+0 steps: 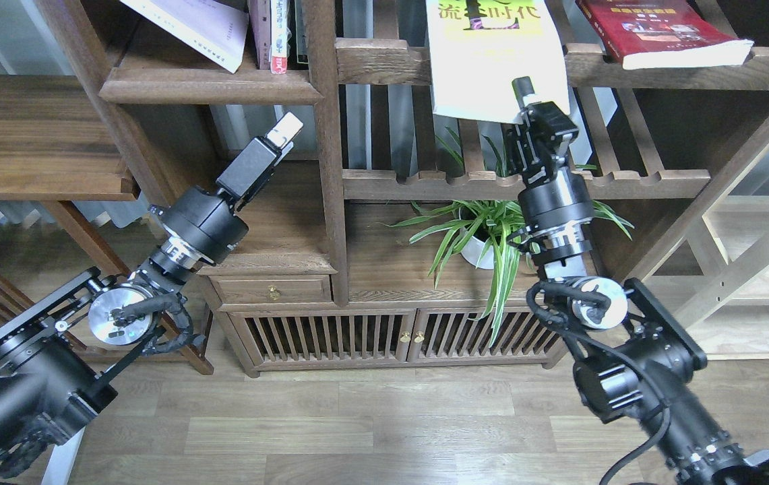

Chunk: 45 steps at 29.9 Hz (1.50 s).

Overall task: Organize books on shelf
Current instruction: 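Pull the yellow-green book down and grasp it with the left gripper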

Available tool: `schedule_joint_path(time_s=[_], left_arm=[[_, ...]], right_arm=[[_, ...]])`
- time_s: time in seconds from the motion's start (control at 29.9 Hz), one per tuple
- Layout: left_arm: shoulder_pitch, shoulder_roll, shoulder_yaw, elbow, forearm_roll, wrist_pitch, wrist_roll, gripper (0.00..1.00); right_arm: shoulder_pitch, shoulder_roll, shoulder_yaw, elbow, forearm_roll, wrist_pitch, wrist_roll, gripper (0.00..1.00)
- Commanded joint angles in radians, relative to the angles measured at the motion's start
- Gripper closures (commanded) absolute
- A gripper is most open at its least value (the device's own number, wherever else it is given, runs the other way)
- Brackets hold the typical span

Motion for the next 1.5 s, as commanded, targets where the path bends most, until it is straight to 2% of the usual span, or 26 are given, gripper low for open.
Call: schedule_joint_path(time_s=[0.0,0.2,0.53,0.87,0.97,1.1,1.14,1.47], left_arm=[[-0.002,-0.036,-0.011,0.008,-0.013,0.000,-0.005,0.01],[-0.012,-0.063,0.002,0.008,-0.009,0.000,0.003,0.01],[-0.035,-0.100,0.006,0.013,-0.011,0.000,0.003,0.01],[-0.032,-0.186,0.019,0.044,-0.002,0.000,0.015,0.01],[-0.032,-0.197,0.038,0.079,-0.002,0.000,0.065,0.02],[-0.038,-0.246,0.039,0.169,-0.011,0.000,0.184,0.02],[-0.048,-0.255,0.033,0.200,-0.011,0.000,0.199,0.02],[-0.189,-0.255,-0.027,0.405,-0.055,0.000,0.210,0.02]], right_arm=[[-0.002,0.017,-0.020,0.018,0.000,0.000,0.003,0.98],[-0.030,0.014,-0.037,0.089,0.046,0.000,0.009,0.99],[-0.198,-0.037,-0.083,0.090,0.048,0.000,0.000,0.99],[-0.222,-0.080,-0.126,0.092,0.046,0.000,0.001,0.99],[-0.223,-0.081,-0.132,0.092,0.046,0.000,0.001,0.99],[-0.222,-0.083,-0.139,0.103,0.046,0.000,0.001,0.99],[-0.222,-0.083,-0.139,0.109,0.046,0.000,0.003,0.99],[-0.222,-0.080,-0.172,0.162,0.045,0.000,0.001,0.99]])
